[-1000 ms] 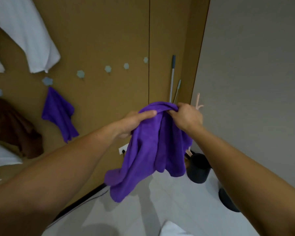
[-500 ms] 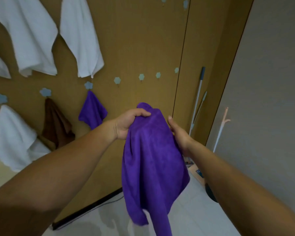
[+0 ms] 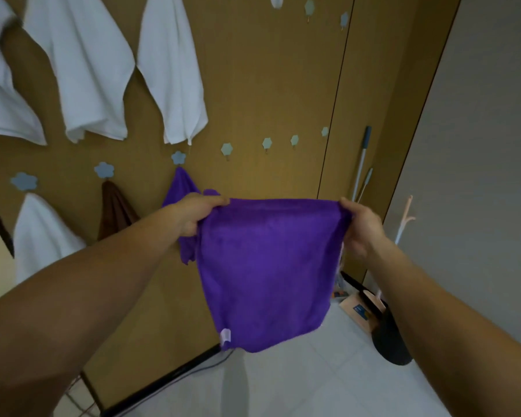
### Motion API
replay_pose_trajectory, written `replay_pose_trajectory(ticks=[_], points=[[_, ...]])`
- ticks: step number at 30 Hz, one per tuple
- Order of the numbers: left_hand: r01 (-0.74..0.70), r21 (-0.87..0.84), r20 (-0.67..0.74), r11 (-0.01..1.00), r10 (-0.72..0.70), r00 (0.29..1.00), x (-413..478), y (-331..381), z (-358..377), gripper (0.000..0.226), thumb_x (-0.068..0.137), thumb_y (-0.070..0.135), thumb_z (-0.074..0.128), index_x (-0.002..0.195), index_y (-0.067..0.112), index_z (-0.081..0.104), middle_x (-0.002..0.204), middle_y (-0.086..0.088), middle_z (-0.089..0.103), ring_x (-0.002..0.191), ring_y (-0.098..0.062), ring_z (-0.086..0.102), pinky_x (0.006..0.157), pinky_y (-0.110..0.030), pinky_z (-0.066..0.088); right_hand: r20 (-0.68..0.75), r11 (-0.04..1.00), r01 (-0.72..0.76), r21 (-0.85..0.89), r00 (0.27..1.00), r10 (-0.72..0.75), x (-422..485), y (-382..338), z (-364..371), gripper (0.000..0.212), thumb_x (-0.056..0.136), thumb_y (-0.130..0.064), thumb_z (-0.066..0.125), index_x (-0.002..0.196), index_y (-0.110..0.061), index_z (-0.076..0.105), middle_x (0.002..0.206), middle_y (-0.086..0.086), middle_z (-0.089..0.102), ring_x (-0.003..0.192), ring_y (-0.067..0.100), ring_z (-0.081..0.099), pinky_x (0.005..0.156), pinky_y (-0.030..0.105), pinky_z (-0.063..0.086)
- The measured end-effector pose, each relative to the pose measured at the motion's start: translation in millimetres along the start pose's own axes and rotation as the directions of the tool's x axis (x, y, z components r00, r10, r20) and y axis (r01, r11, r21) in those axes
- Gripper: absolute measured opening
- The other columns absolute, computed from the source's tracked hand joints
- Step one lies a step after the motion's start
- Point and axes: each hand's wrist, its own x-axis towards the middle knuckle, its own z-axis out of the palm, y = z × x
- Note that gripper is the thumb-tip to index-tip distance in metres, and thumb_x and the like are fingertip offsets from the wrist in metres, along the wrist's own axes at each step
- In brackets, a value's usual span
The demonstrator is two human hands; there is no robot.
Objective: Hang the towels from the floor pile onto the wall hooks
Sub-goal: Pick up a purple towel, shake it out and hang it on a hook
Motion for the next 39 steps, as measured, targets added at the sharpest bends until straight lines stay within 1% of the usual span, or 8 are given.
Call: replay_pose_trajectory(ticks=[6,11,18,22,26,30,34,39], points=[[0.007,-0.051,-0.036,0.999,-0.009,0.999,8.5,-9.8,-39.2,0.04,0.082,0.027,0.073,0.116,0.01,0.065,0.105,-0.007,0.072,0.09,-0.02,0.068,0.083,-0.039,0.056,-0.038,0.982,0.151,-0.11,0.987,-0.156,0.6,-10.6,20.3,0.017,0.089,-0.013,0.066,0.101,-0.003,0.061,0.091,0.013,0.064,0.074,0.021,0.066,0.067,0.032,0.057],[0.02,-0.134,0.074,0.991,-0.01,0.997,3.0,-10.8,-51.7,0.027,0.084,0.015,0.06,0.111,0.017,0.06,0.078,0.0,0.071,0.062,-0.013,0.068,0.056,-0.028,0.053,-0.115,0.98,0.149,-0.128,0.98,-0.164,6.7,-13.2,23.1,0.031,0.092,-0.032,0.064,0.106,-0.005,0.064,0.09,0.004,0.068,0.083,0.018,0.066,0.072,0.033,0.054],[-0.062,-0.199,0.14,0.978,0.091,0.986,3.8,-9.4,-41.5,0.033,0.088,0.02,0.053,0.118,0.01,0.063,0.111,-0.01,0.067,0.085,-0.022,0.068,0.078,-0.038,0.055,-0.09,0.972,0.107,-0.209,0.988,-0.129,17.1,-3.3,34.5,0.034,0.094,-0.018,0.06,0.116,0.007,0.059,0.102,0.017,0.066,0.091,0.029,0.065,0.083,0.044,0.055],[-0.06,-0.189,0.319,0.98,0.119,0.94,-6.8,4.5,4.1,0.038,0.091,0.041,0.049,0.113,0.013,0.062,0.107,-0.008,0.063,0.082,-0.023,0.068,0.074,-0.037,0.055,0.144,0.918,0.098,-0.385,0.989,-0.045,11.4,14.0,54.6,0.046,0.091,-0.029,0.064,0.115,0.01,0.061,0.11,0.025,0.068,0.103,0.037,0.066,0.095,0.048,0.051],[-0.089,-0.13,0.49,0.988,0.142,0.86,-15.7,18.3,53.3,0.045,0.093,0.039,0.039,0.119,0.007,0.058,0.118,-0.016,0.057,0.09,-0.028,0.067,0.08,-0.041,0.056,0.516,0.794,0.246,-0.556,0.851,0.097,6.0,33.2,80.7,0.043,0.077,-0.041,0.074,0.106,-0.011,0.068,0.099,0.005,0.075,0.095,0.019,0.071,0.076,0.026,0.058],[-0.126,-0.092,0.431,0.988,0.154,0.889,-7.2,20.4,59.9,0.038,0.093,0.021,0.037,0.117,0.002,0.059,0.125,-0.019,0.056,0.098,-0.033,0.064,0.086,-0.042,0.054,0.405,0.675,0.335,-0.657,0.912,-0.058,31.7,42.9,83.1,0.013,0.083,-0.019,0.073,0.092,-0.011,0.068,0.088,0.003,0.072,0.08,0.017,0.068,0.069,0.026,0.053],[-0.153,0.19,0.255,0.97,0.102,0.962,14.3,-0.9,46.9,0.027,0.094,0.011,0.041,0.105,0.006,0.066,0.111,-0.014,0.067,0.091,-0.028,0.07,0.076,-0.035,0.056,0.166,0.781,0.176,-0.6,0.982,-0.093,49.2,40.1,80.5,0.009,0.089,-0.01,0.055,0.087,-0.009,0.063,0.09,0.011,0.067,0.079,0.023,0.062,0.07,0.033,0.047],[0.078,0.465,0.326,0.882,-0.253,0.911,26.0,-35.2,42.4,0.029,0.088,0.034,0.049,0.095,0.009,0.064,0.089,-0.008,0.07,0.084,-0.026,0.068,0.07,-0.033,0.052,0.187,0.927,-0.191,-0.324,0.947,0.26,55.9,34.5,77.8,0.026,0.094,-0.02,0.042,0.092,-0.005,0.063,0.089,0.015,0.069,0.077,0.028,0.066,0.075,0.035,0.054]])
